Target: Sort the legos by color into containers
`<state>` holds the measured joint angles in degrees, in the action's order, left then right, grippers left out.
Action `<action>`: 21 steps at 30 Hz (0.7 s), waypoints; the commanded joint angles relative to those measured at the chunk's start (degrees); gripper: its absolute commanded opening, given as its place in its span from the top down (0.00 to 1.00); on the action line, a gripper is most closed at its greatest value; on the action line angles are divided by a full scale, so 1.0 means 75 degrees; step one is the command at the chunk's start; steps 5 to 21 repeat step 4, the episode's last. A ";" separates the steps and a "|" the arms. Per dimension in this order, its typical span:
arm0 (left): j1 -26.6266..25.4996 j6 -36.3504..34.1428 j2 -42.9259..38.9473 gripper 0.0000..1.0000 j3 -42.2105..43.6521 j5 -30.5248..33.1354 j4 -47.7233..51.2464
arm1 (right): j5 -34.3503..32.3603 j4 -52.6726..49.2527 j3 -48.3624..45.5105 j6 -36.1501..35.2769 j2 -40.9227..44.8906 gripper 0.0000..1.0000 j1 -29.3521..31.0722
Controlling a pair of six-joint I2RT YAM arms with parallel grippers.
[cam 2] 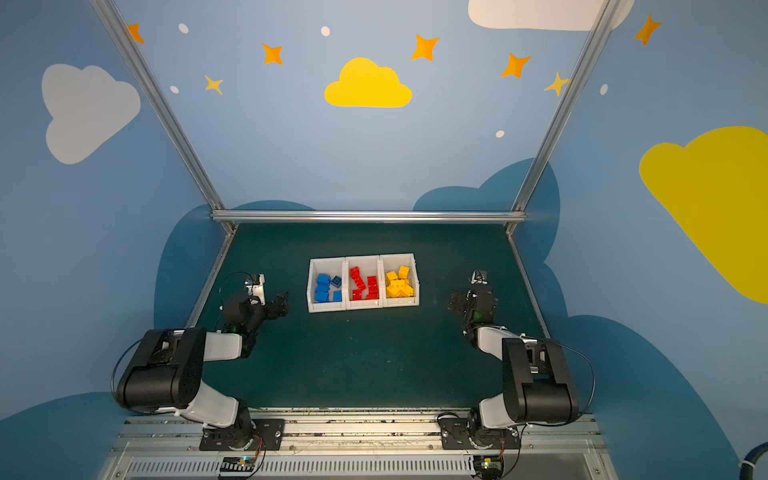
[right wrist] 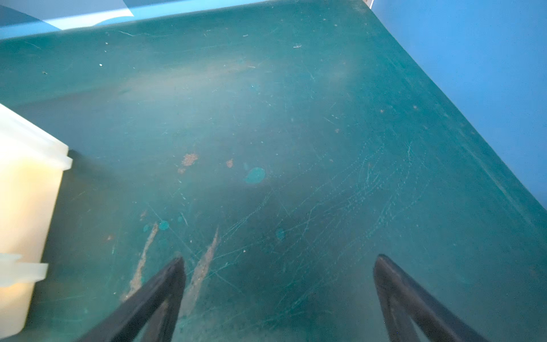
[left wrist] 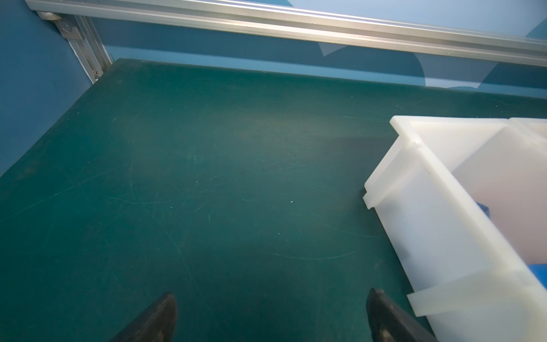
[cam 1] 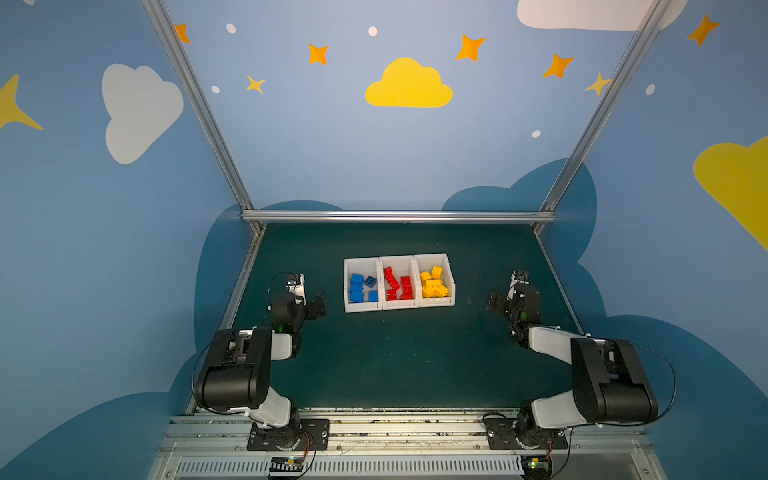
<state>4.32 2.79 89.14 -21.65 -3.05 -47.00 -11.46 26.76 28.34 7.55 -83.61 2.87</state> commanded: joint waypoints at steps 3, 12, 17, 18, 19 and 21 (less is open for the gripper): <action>-0.0032 -0.0090 -0.0132 0.01 -0.0090 -0.0027 -0.0109 | 0.0111 -0.0078 0.0131 0.0057 0.0129 0.01 -0.0020; -0.0048 -0.0096 -0.0143 0.01 -0.0077 -0.0026 -0.0129 | 0.0099 -0.0057 0.0125 0.0043 0.0134 0.02 -0.0019; -0.0048 -0.0096 -0.0143 0.01 -0.0077 -0.0026 -0.0129 | 0.0099 -0.0057 0.0125 0.0043 0.0134 0.02 -0.0019; -0.0048 -0.0096 -0.0143 0.01 -0.0077 -0.0026 -0.0129 | 0.0099 -0.0057 0.0125 0.0043 0.0134 0.02 -0.0019; -0.0048 -0.0096 -0.0143 0.01 -0.0077 -0.0026 -0.0129 | 0.0099 -0.0057 0.0125 0.0043 0.0134 0.02 -0.0019; -0.0048 -0.0096 -0.0143 0.01 -0.0077 -0.0026 -0.0129 | 0.0099 -0.0057 0.0125 0.0043 0.0134 0.02 -0.0019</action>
